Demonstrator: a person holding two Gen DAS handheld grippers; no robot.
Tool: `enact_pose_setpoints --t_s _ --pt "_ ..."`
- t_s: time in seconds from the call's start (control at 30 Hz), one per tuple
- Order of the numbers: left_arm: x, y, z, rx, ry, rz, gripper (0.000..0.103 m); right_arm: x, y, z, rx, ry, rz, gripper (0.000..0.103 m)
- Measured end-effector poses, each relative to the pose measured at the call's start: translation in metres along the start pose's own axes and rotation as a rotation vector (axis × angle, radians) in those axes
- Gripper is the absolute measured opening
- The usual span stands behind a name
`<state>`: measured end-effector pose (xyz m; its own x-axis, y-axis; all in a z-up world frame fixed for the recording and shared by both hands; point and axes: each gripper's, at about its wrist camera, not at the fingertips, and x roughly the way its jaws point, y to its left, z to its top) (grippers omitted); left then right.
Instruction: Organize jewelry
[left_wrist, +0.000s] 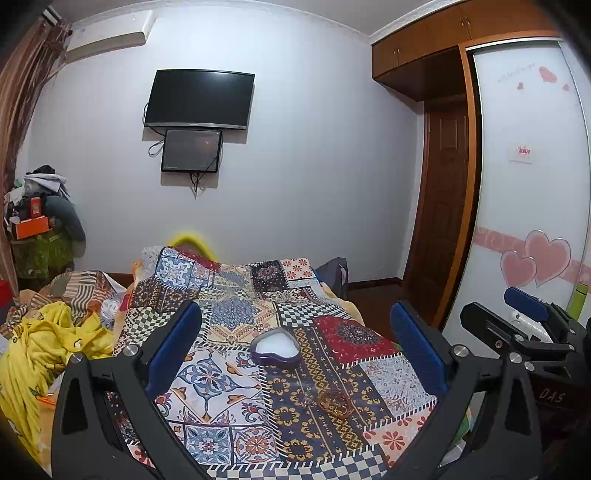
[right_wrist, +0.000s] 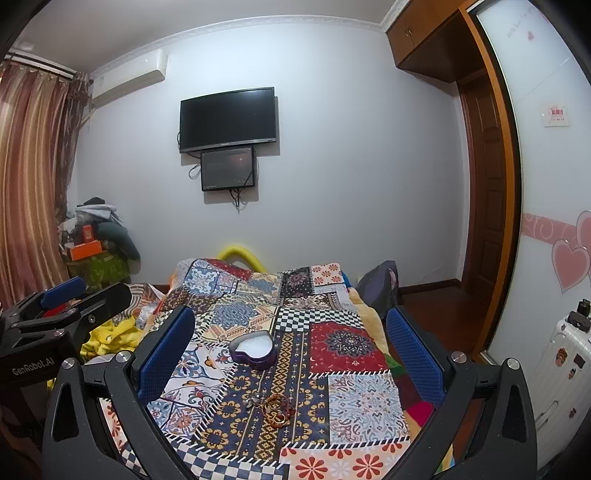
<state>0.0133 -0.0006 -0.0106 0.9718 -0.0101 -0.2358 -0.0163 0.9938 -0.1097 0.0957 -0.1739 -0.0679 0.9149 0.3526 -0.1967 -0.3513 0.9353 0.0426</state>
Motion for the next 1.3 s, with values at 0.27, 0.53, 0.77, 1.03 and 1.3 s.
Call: enact_pose_setpoints --t_s 0.27,0.53,0.77,1.03,1.3 --pt "0.031 0.007 -0.012 -0.007 0.075 0.021 0.103 0.018 -0.006 -0.011 0.007 0.050 -0.022 0.103" --pt "0.088 0.025 -0.047 -0.036 0.237 0.082 0.097 0.055 -0.023 -0.040 0.003 0.167 -0.075 0.103" --pt "0.137 0.036 -0.087 -0.051 0.429 0.069 0.078 0.090 -0.036 -0.075 0.010 0.312 -0.096 0.093" --pt "0.181 0.038 -0.128 -0.058 0.614 0.002 0.060 0.125 -0.044 -0.106 0.031 0.460 -0.020 0.063" --pt "0.205 0.019 -0.145 -0.013 0.707 -0.102 0.039 0.153 -0.047 -0.120 0.064 0.523 0.067 0.048"
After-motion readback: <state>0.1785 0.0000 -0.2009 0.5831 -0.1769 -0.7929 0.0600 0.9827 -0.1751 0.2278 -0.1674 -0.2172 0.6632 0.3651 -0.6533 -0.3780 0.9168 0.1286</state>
